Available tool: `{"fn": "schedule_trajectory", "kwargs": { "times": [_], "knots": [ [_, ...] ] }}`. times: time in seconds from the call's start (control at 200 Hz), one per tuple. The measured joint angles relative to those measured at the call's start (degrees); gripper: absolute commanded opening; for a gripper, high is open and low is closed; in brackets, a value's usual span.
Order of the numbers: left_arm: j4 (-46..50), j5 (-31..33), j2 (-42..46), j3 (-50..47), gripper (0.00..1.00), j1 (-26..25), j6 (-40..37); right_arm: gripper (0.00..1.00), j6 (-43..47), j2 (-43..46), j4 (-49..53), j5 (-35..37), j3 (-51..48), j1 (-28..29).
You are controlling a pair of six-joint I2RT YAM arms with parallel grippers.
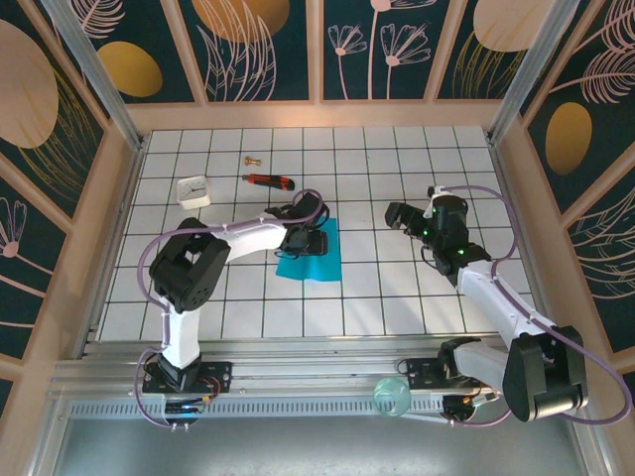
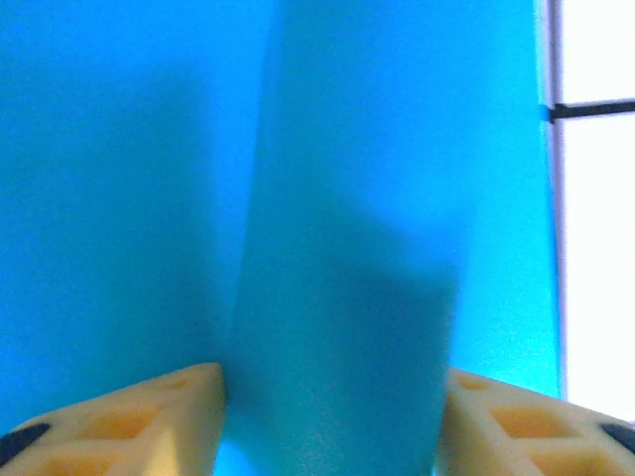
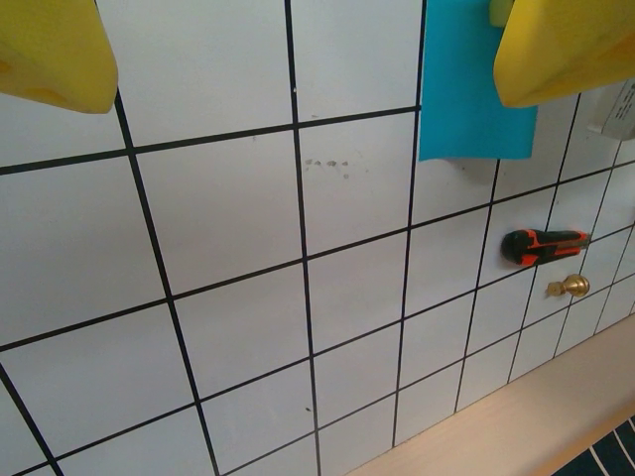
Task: Fold a paper plane with a square sheet of paper (pick it up from the middle)
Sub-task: First fold the square sheet of paper in half at the center of the table.
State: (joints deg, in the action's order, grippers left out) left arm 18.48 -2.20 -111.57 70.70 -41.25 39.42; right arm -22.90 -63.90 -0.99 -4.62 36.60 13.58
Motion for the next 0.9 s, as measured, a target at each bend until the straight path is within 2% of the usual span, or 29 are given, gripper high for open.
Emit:
{"fn": "schedule_trajectory", "kwargs": {
  "times": [0.1, 0.21, 0.355, 0.43, 0.595, 0.901],
  "knots": [
    [-13.09, -8.66, 6.64, -9.60, 0.37, -0.02, 5.27, 0.98, -0.02, 0.00, 1.29, -0.04, 0.26, 0.00],
    [-29.09, -16.04, 14.73, -18.64, 0.35, 0.00, 12.55, 0.98, -0.02, 0.39, 3.06, -0.33, 1.07, 0.00],
    [-49.24, -22.10, 20.28, -24.79, 0.35, 0.00, 21.16, 0.98, 0.04, 2.12, 5.64, -1.86, 2.78, 0.00],
    [-55.80, -24.06, 20.68, -27.15, 0.35, 0.20, 24.06, 0.98, 0.13, 2.64, 6.03, -3.56, 3.52, 0.00],
    [-59.17, -26.34, 17.25, -29.73, 0.36, 1.53, 25.77, 0.97, 1.40, 2.99, 6.03, -8.81, 3.65, 0.92],
    [-51.78, -28.85, 9.73, -29.88, 0.38, 3.72, 19.04, 0.87, 1.27, -0.46, 4.87, -15.23, 2.05, 7.93]
  ]
}}
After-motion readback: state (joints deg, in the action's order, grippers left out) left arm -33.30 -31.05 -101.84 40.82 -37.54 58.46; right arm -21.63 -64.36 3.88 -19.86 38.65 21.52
